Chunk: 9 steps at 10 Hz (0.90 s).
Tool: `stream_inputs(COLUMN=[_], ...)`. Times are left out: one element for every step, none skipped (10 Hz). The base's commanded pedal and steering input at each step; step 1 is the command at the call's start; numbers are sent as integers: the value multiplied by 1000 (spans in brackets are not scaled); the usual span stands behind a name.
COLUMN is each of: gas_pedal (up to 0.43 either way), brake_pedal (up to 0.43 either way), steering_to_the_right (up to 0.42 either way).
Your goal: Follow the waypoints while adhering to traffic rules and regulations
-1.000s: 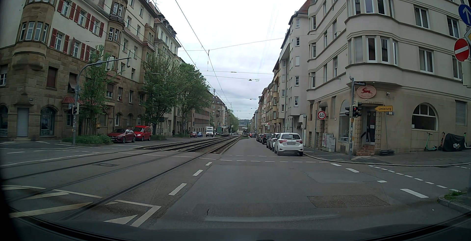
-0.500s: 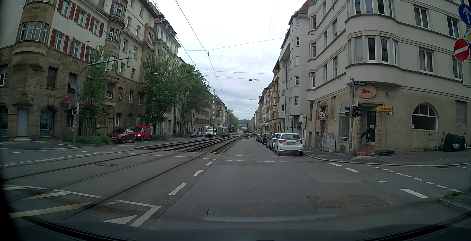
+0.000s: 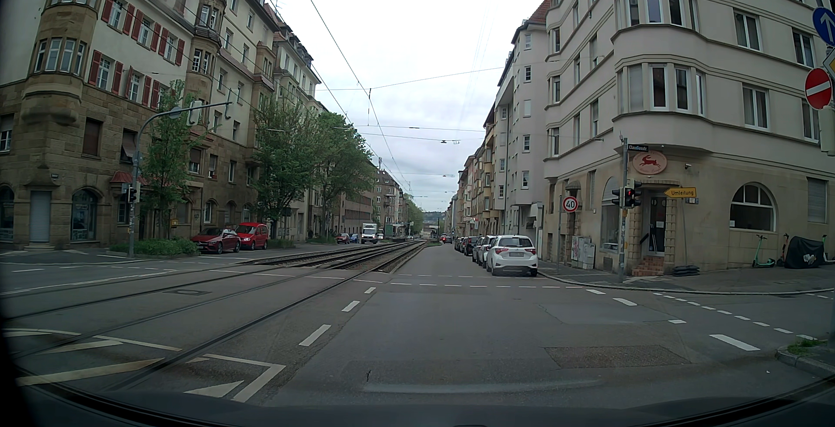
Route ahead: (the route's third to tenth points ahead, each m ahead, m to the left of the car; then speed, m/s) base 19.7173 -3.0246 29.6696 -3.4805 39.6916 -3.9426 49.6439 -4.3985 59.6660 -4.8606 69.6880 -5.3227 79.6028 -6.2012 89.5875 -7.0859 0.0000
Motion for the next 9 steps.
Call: stream_inputs(gas_pedal=[0, 0, 0, 0, 0, 0, 0, 0, 0], brake_pedal=[287, 287, 287, 287, 287, 287, 287, 287, 287], steering_to_the_right=[-12, -12, -12, -12, -12, -12, -12, -12, -12])
